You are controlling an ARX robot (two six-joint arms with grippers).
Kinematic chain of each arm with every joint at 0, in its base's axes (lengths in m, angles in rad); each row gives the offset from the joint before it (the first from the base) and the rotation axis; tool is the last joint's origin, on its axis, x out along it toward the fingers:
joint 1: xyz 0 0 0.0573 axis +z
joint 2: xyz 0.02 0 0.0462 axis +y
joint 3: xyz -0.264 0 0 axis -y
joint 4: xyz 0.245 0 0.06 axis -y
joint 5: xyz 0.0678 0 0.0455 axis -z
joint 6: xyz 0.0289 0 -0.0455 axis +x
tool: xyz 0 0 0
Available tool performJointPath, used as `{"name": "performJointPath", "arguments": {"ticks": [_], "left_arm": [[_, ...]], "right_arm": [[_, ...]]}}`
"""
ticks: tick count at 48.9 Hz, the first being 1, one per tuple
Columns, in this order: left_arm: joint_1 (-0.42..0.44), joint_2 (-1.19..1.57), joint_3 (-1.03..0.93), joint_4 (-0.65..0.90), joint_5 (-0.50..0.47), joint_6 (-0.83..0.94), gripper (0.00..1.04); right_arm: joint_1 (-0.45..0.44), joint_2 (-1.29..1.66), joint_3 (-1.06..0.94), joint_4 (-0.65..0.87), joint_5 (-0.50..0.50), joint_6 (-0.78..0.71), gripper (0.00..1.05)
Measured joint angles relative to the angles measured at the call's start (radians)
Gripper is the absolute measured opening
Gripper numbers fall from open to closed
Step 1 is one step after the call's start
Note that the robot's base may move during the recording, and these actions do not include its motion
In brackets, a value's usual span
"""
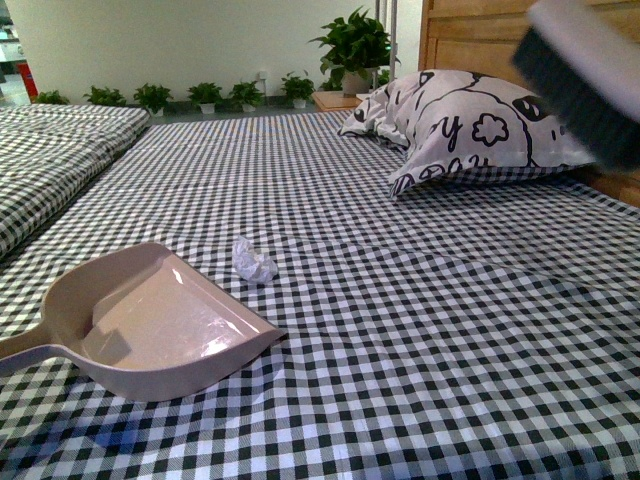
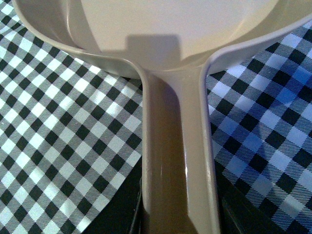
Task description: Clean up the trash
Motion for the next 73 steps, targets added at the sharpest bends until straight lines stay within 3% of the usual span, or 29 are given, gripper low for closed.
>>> {"name": "performJointPath", "arguments": {"ticks": [8,18,36,65,73], "left_arm": [[0.0,0.0,0.0,0.0,0.002,0.002,0.26],[0.0,0.0,0.0,0.0,0.002,0.003,0.26],[0.0,0.0,0.0,0.0,0.002,0.003,0.26],[0.0,0.0,0.0,0.0,0.002,0.005,0.26],[0.0,0.0,0.0,0.0,0.002,0.005,0.26]], "right_arm": [[0.133,0.364,0.191,0.136,0.057,-0.067,0.2],[0.22,0.651,0.355,0.178,0.091,-0.148,0.2],[0.259,0.838,0.53,0.192,0.129,-0.235,0.2],[0.268,1.06,0.732,0.116,0.274,-0.343,0.2],[0.275,1.085,0.749,0.052,0.23,-0.344,0.2]]}}
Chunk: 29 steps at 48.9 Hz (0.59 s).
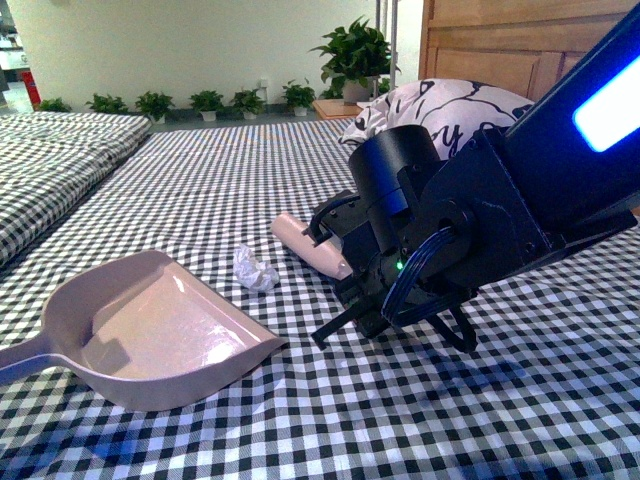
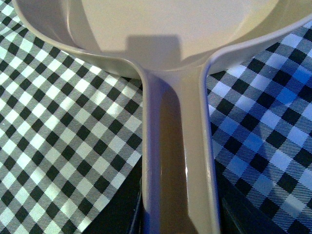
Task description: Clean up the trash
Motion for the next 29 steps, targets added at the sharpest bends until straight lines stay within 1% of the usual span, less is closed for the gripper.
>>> {"name": "performJointPath", "arguments": {"ticks": [5,10,17,22,24,29], "left_arm": [[0.0,0.0,0.0,0.0,0.0,0.0,0.26],[0.0,0.0,0.0,0.0,0.0,0.0,0.26],[0.0,0.0,0.0,0.0,0.0,0.0,0.26],[0.0,0.0,0.0,0.0,0.0,0.0,0.26],[0.0,0.0,0.0,0.0,0.0,0.0,0.26],[0.0,0.0,0.0,0.0,0.0,0.0,0.26]], "right_arm": [[0.003,-0.001,0.0,-0.037,-0.047,0.004,0.2],[0.004,-0.013,-0.005,-0.084,-0.141,0.008,0.2],[-0.008,-0.082,-0.037,-0.171,-0.37,0.008,0.2],[-0.037,-0.157,-0.067,-0.212,-0.555,0.006,0.2],[-0.057,-0.188,-0.071,-0.22,-0.612,0.006,0.2],[-0.1,-0.223,-0.071,-0.203,-0.634,0.023,0.2]]}}
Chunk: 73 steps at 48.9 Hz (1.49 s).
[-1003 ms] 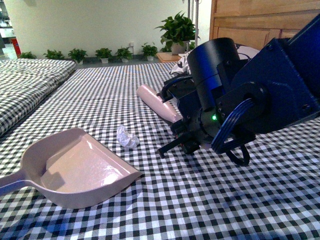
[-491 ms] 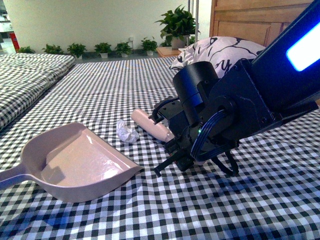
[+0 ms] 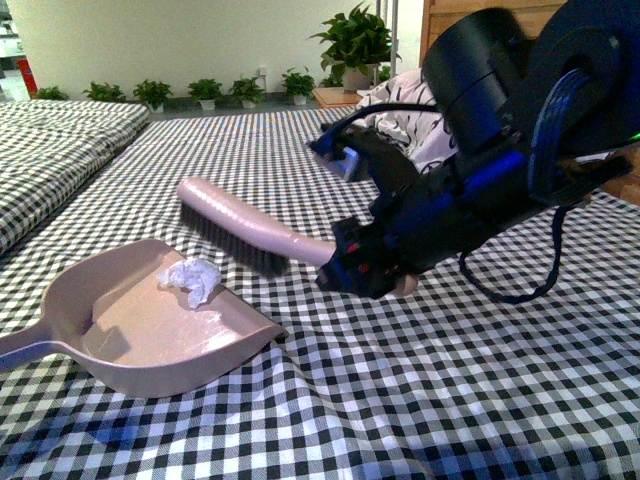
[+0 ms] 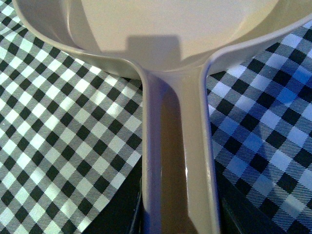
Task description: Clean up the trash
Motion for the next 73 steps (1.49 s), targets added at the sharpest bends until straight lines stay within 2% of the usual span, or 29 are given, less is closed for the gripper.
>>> {"name": "performJointPath", "arguments": {"ticks": [25,32,35,38,51,63,68,73], "left_arm": [[0.0,0.0,0.0,0.0,0.0,0.0,0.26],[0.0,0.0,0.0,0.005,0.005,-0.003,0.26],[0.002,0.0,-0.024,0.088,0.038,-0.041,0.26],[0.002,0.0,-0.066,0.248,0.05,-0.148,0.26],[0.002,-0.052,-0.122,0.463,0.037,-0.363,0.26],[-0.01,-0.154,-0.173,0.668,-0.082,-0.569,0.26],[-0.027,-0.21,-0.196,0.745,-0.182,-0.656,0.26],[-0.054,-0.281,-0.226,0.787,-0.351,-0.767,0.26]], "right_arm": [[-0.147,-0.024,-0.102,0.124,0.065,0.054,0.2],[-0.263,-0.068,-0.143,0.2,0.076,0.12,0.2],[-0.294,-0.088,-0.157,0.208,0.067,0.128,0.2],[-0.338,-0.124,-0.183,0.221,0.048,0.137,0.2],[-0.458,-0.291,-0.299,0.254,-0.031,0.161,0.2],[-0.608,-0.46,-0.35,0.246,-0.119,0.25,0.2],[-0.691,-0.536,-0.357,0.224,-0.178,0.298,0.2],[-0.776,-0.651,-0.392,0.196,-0.275,0.367,0.2]]}}
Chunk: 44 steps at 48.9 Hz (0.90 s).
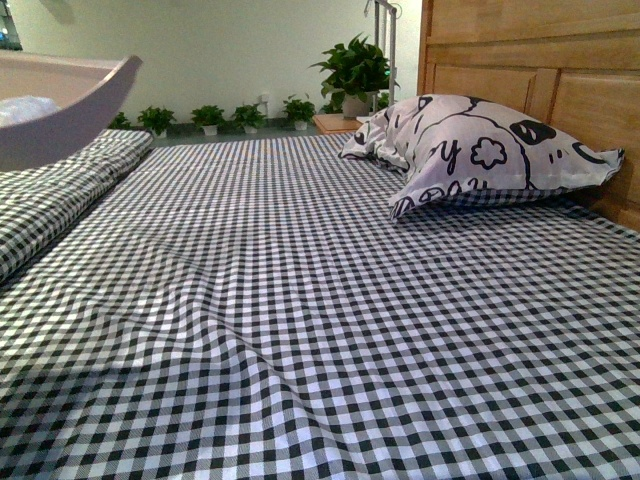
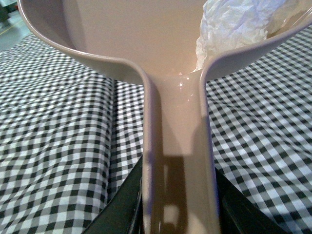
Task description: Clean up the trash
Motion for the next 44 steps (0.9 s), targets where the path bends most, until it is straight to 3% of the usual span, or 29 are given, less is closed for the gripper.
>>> {"name": "performJointPath", "arguments": {"ticks": [7,19,32,44], "left_arm": [[-0.049,-0.149,-0.063,-0.019,-0.132,-0.096,0.26],[-0.143,-0.44,-0.179,-0.12,-0.167,-0.15,0.26],[-0.167,-0.65,-0.257,-0.23,-0.179,-0.161,0.26],[-0.165,-0.781,-0.298,-0.321,-0.175,-0.18,0.26]], "right_arm": [[-0.09,-0.207,-0.057,-0.032,-0.154,0.123,0.2],[-0.183,-0.463,-0.082,-0.037,-0.319,0.404,0.2],[-0.069,-0.647,-0.109,-0.109,-0.273,0.637,0.2],[-0.021,-0.763,-0.117,-0.216,-0.233,0.693,0.2]]}}
